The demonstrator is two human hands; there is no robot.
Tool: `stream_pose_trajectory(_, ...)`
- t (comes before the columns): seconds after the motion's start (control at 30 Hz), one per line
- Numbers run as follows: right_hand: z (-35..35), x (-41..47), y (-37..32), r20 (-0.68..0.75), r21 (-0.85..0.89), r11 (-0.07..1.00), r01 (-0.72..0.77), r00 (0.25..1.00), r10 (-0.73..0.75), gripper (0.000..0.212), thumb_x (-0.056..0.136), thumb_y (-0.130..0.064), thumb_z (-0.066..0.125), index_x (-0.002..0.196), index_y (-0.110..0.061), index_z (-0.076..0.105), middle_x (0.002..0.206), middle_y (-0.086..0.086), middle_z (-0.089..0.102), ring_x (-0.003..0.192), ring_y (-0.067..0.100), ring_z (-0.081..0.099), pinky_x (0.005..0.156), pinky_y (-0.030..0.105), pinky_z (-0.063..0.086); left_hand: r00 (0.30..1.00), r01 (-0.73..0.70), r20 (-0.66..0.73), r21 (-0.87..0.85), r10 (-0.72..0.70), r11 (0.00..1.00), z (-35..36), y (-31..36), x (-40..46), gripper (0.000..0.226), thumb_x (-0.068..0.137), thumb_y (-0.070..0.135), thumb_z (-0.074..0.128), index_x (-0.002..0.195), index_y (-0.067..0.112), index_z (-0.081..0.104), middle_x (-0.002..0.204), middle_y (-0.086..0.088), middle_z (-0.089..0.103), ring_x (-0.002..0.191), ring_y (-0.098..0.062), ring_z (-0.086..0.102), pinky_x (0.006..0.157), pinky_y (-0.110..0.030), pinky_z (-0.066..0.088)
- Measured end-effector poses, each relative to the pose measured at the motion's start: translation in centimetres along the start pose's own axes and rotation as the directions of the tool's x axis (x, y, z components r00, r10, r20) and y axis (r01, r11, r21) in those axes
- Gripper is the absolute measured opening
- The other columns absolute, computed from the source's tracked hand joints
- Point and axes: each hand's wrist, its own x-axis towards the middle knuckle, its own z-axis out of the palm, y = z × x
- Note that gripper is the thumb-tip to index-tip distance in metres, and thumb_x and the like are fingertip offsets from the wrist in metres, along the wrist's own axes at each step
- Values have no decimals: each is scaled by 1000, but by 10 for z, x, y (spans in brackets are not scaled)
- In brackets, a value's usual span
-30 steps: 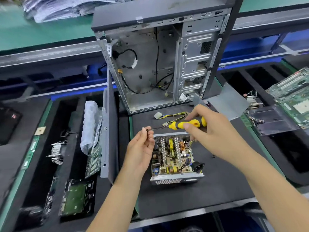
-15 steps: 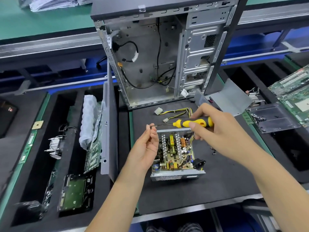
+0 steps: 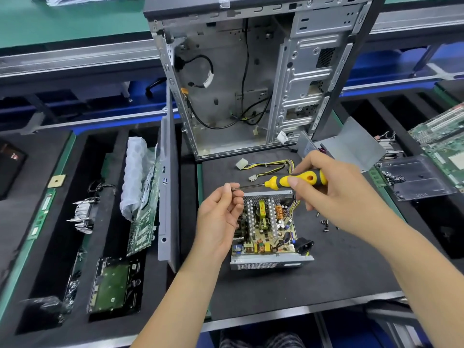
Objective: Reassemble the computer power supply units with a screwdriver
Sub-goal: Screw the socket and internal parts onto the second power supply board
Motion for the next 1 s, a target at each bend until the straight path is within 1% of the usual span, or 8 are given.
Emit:
stream_pose_trajectory(0.1, 4, 1, 0, 2, -7, 1000, 5, 1000, -5, 9, 88, -34, 58, 86, -26, 53, 60, -2, 62, 51, 12, 55, 46, 21, 39, 1000, -6, -9, -1, 6, 1000, 0, -1, 0, 22, 99, 15, 49, 95, 3, 67, 71, -1, 65, 61, -5, 58, 59, -14, 52)
stream_pose_trajectory(0.37, 6, 1, -2, 25, 11, 1000, 4, 1000, -4, 8, 88, -32, 59, 88, -26, 55, 62, -1, 64, 57, 16, 60, 49, 23, 42, 1000, 5, 17, -63, -4, 998, -6, -2, 0, 26, 101, 19, 46, 101, 2, 66, 71, -1, 65, 62, -6, 60, 58, -15, 52)
stream_pose_trajectory(0.6, 4, 4, -5, 26, 1, 1000, 18, 1000, -18, 7, 89, -29, 61, 88, -25, 55, 61, -6, 64, 50, 6, 54, 45, 11, 36, 1000, -2, 14, -46, 3, 999, -10, -4, 2, 34, 103, 27, 42, 106, 2, 66, 70, -3, 66, 60, -7, 60, 56, -17, 52)
stream_pose_trajectory(0.67, 3, 5, -5, 18, -24, 999, 22, 1000, -22, 8, 87, -32, 61, 88, -25, 56, 61, -4, 63, 50, 6, 52, 45, 12, 37, 997, -61, -50, 14, 62, 998, -19, -7, 4, 35, 104, 26, 41, 107, 2, 65, 68, -3, 64, 57, -7, 56, 53, -17, 49)
stream_pose_trajectory(0.77, 3, 10, -6, 32, -64, 998, 24, 999, -22, 9, 87, -33, 62, 87, -25, 57, 64, -7, 62, 54, 6, 53, 49, 12, 39, 956, -186, -166, 298, 242, 936, -39, -17, 9, 29, 105, 16, 39, 101, 6, 66, 68, 1, 61, 56, -6, 49, 49, -18, 39)
stream_pose_trajectory(0.87, 8, 18, -7, 92, -115, 993, 29, 996, -18, 9, 86, -31, 64, 86, -25, 58, 62, -15, 58, 55, 5, 52, 50, 13, 39, 941, -174, -157, 536, 299, 826, -54, -32, 14, 29, 105, 10, 37, 102, 15, 66, 95, 0, 65, 82, -4, 59, 71, -21, 50)
stream_pose_trajectory(0.93, 14, 24, -10, 135, -160, 985, 61, 990, -40, 8, 86, -29, 65, 85, -25, 58, 55, -13, 54, 56, 2, 50, 51, 12, 38, 964, -130, -118, 568, 237, 813, -59, -41, 15, 30, 106, 14, 35, 113, 13, 64, 117, -2, 65, 108, -5, 60, 93, -21, 47)
stream_pose_trajectory(1.0, 20, 30, -14, 171, -184, 979, 92, 983, -60, 8, 85, -28, 65, 85, -23, 59, 53, -9, 51, 56, -1, 48, 51, 11, 36, 986, -93, -65, 540, 152, 837, -59, -45, 14, 38, 106, 27, 31, 124, 11, 61, 127, 0, 64, 121, -6, 56, 103, -18, 41)
